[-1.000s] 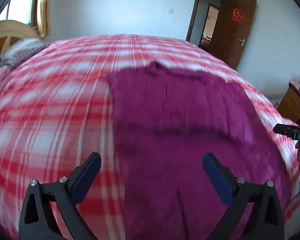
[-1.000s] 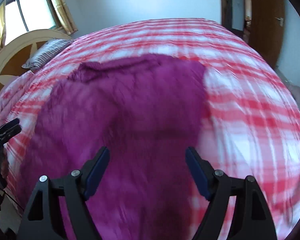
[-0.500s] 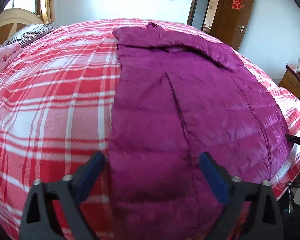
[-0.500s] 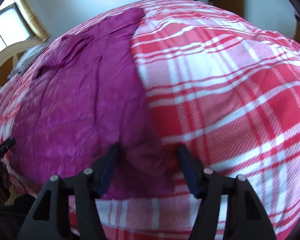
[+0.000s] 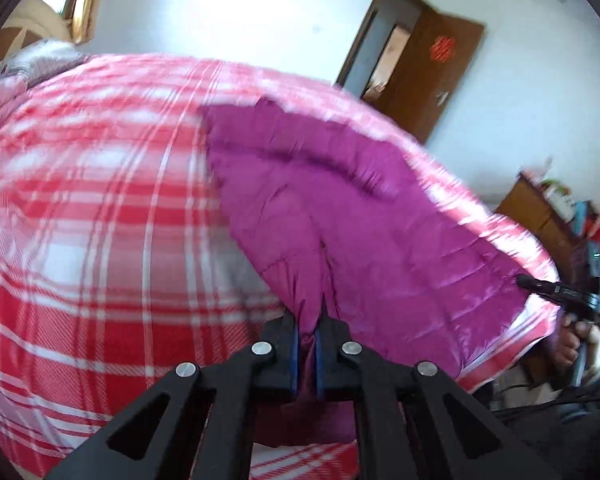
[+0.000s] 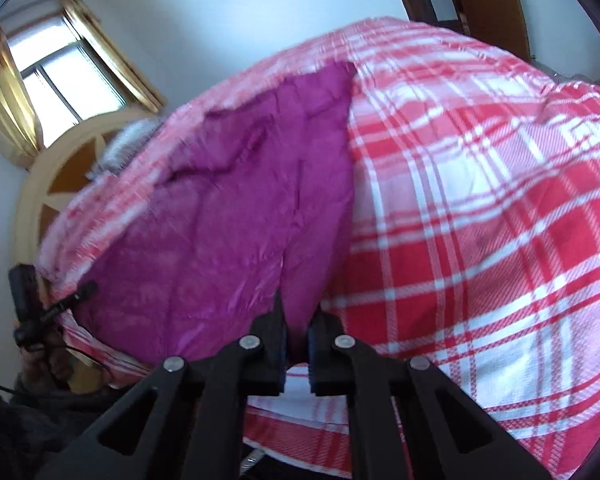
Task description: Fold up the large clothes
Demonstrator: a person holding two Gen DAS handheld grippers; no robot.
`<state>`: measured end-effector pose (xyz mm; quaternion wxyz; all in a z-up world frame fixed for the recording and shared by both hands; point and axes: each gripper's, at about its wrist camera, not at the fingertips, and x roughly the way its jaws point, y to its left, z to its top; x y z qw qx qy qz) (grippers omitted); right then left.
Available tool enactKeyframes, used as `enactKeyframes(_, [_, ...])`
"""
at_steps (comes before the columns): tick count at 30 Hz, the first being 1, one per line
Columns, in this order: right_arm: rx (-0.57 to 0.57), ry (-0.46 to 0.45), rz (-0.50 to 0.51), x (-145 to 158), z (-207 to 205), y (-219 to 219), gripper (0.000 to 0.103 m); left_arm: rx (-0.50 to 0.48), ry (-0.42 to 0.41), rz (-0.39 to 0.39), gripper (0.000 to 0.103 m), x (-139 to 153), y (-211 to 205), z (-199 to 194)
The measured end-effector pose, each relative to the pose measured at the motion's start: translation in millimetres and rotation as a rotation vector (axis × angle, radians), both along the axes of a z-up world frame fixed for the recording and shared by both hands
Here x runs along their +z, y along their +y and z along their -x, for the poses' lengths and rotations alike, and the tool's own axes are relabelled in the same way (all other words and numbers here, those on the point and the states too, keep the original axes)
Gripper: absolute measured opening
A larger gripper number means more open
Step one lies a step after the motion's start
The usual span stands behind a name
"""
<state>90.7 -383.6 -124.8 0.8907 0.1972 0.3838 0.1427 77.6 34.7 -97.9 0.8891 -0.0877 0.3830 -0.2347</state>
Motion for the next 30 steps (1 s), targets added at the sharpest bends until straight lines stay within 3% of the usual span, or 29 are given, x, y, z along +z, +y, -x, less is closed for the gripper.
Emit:
enactKeyframes(5, [0.023, -0.108, -0.093, 53, 23, -9, 0.009, -0.072, -0.119, -0.002, 0.005, 54, -1, 34])
enactKeyframes(10, [0.019, -0.219, -0.138, 101, 58, -23, 0.009, -0.133, -0.147, -0.02, 0.005, 99, 5, 58])
enactKeyframes(14, [0.017, -0.313, -0.145, 131, 73, -26, 0.009, -0.172, -0.158, -0.075, 0.005, 111, -1, 58])
enactKeyframes(19, [0.004, -0.326, -0.12, 132, 36, -20, 0.009, -0.196, -0.102, -0.136, 0.005, 81, -9, -16])
enactKeyframes(27, [-0.105, -0.25, -0.129, 116, -91, -23, 0.009, -0.077, -0.017, -0.131, 0.01, 41, -6, -178])
enactKeyframes(30, [-0.15, -0.209, -0.114, 104, -139, -26, 0.009, -0.041, 0.065, -0.112, 0.011, 18, -1, -237])
